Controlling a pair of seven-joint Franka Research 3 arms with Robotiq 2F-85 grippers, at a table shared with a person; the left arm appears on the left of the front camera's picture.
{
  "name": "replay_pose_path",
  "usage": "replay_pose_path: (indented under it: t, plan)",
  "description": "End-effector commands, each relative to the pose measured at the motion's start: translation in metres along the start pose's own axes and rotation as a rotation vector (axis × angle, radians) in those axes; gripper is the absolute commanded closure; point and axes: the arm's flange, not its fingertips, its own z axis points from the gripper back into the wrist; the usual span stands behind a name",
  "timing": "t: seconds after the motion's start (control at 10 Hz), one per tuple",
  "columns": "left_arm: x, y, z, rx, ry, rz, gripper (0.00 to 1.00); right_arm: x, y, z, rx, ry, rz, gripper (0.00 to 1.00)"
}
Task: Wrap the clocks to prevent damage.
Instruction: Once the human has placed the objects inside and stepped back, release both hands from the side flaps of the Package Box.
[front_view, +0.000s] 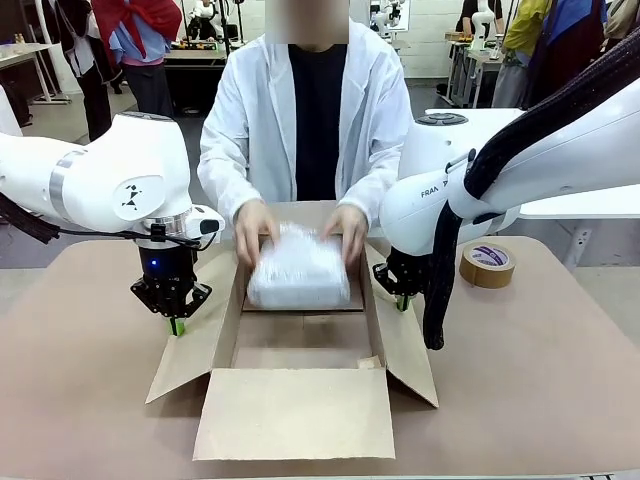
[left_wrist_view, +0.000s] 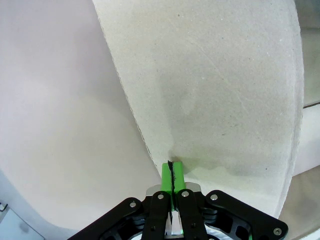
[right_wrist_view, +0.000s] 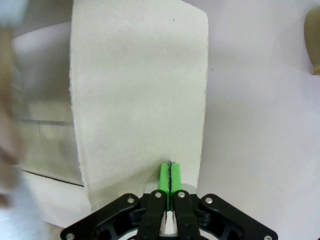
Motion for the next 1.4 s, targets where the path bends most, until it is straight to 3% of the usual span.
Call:
replay_pose_path:
  t: [0.0, 1.3]
  plan:
    - [-0.0004, 0.0007, 0.0002, 0.006, -0.005, -0.003, 0.99, -0.0027, 0.001, -0.001, -0.001, 0.0, -0.002, 0.99]
    - [-0.0004, 0.0007, 0.0002, 0.006, -0.005, -0.003, 0.99, -0.0027, 0.001, -0.001, -0.001, 0.0, -0.002, 0.99]
